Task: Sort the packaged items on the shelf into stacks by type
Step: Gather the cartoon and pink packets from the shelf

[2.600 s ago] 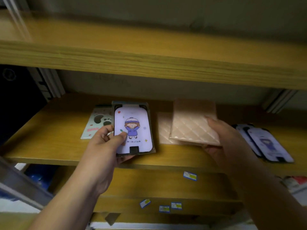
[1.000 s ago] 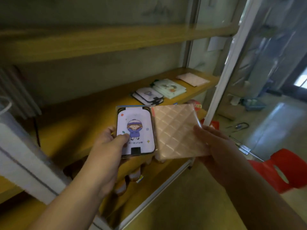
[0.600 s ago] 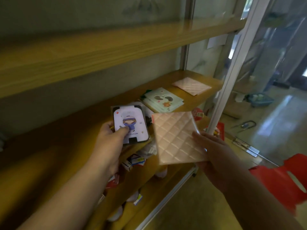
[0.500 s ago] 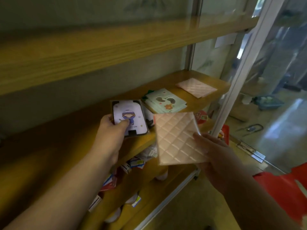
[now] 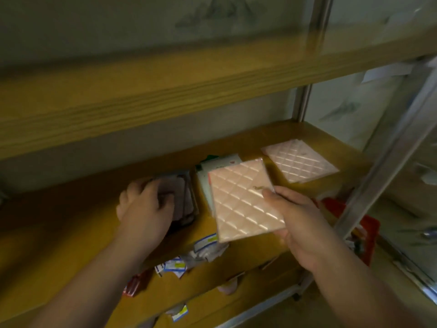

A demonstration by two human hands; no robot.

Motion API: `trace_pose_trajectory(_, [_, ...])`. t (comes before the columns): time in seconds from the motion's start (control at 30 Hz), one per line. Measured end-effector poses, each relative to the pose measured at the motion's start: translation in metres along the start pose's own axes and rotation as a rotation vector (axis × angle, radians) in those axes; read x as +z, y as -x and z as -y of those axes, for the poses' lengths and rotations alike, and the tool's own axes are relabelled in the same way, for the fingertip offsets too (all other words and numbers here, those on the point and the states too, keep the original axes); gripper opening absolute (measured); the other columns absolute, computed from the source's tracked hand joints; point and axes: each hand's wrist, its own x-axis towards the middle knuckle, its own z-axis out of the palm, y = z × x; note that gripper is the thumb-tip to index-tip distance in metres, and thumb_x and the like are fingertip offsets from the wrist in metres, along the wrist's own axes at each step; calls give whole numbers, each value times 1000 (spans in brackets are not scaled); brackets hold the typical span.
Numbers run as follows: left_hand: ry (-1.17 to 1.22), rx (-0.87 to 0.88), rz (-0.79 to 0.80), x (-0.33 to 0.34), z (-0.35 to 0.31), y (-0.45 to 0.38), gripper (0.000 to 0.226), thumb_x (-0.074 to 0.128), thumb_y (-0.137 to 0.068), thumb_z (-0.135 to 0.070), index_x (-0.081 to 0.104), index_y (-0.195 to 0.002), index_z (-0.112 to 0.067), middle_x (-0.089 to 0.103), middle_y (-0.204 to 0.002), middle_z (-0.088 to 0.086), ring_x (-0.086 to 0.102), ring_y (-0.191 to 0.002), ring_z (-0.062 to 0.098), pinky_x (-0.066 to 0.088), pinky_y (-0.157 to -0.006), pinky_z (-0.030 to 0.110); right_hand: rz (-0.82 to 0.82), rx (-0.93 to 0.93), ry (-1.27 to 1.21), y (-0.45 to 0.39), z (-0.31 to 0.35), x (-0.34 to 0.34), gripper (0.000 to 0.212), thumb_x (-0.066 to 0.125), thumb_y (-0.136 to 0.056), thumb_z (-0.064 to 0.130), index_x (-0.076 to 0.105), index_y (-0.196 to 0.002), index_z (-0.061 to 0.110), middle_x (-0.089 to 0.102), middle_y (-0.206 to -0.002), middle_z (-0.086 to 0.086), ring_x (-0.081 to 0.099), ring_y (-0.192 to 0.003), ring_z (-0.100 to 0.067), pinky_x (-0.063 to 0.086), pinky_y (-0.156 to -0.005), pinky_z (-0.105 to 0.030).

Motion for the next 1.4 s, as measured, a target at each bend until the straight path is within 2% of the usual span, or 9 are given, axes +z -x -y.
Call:
trace_pose_trajectory(0.2, [-24,287,16,26,-73,7,48,61,-93,-37,55,-138,-23,47,-143,6,39,-129,31,32,-102,44,-74,-82,172,-47,38,-62,36,71,-84,44,71,-116,26,78,-104,-2,74,-97,-25,57,-90,-50])
trace_pose_trajectory(0.3, [29,335,43,43,-102,8,50,52,-93,-39,52,-141,-22,47,-142,6,39,-128,30,33,-103,44,-101,-133,290,-72,61,-98,32,70,-80,48,72,-106,31,78,-93,-4,76,-85,-28,60,-81,-54])
trace_pose_trajectory(0.43, [61,389,102,64,-135,8,47,54,-95,-32,49,-141,-26,45,-143,0,35,-130,25,31,-105,43,-212,-275,498,-107,86,-135,8,66,-91,38,70,-88,32,74,-76,22,70,-69,2,53,-51,-16])
trace_pose_trajectory(0.53, [126,383,113,77,-155,8,47,53,-97,-35,46,-143,-32,43,-143,-6,30,-129,17,29,-107,38,-227,-289,569,-132,93,-151,7,67,-93,29,66,-88,24,74,-72,11,70,-63,-6,47,-44,-16])
trace_pose_trajectory(0.67, [137,344,107,86,-167,10,46,52,-97,-41,44,-143,-37,42,-144,-11,32,-133,13,29,-107,33,-292,-332,901,-147,90,-152,17,63,-94,33,63,-110,27,55,-75,20,54,-62,0,38,-47,-17])
trace_pose_trajectory(0.8, [124,338,109,88,-171,9,48,52,-97,-43,42,-143,-38,41,-144,-12,31,-132,12,29,-105,31,-312,-412,1240,-149,77,-159,30,56,-94,42,68,-107,17,67,-91,-3,59,-80,-21,48,-69,-33])
trace_pose_trajectory(0.87, [114,330,100,87,-171,8,48,54,-97,-41,43,-143,-37,41,-144,-12,29,-131,11,27,-103,31,-284,-395,1276,-147,76,-160,30,53,-94,47,67,-93,20,64,-90,-3,60,-88,-26,50,-75,-38])
trace_pose_trajectory(1.07, [67,305,110,75,-161,9,49,57,-95,-39,47,-142,-31,43,-143,-7,33,-133,17,29,-109,37,-360,-579,1393,-131,78,-139,46,58,-91,45,63,-125,14,61,-117,-11,52,-109,-31,45,-89,-43])
trace_pose_trajectory(1.4, [-55,178,-4,31,-102,35,52,45,-90,-50,56,-135,-27,47,-149,1,38,-134,27,37,-107,48,236,-693,1030,-88,43,-29,41,55,-92,49,57,-130,35,55,-118,23,54,-104,2,47,-81,-19])
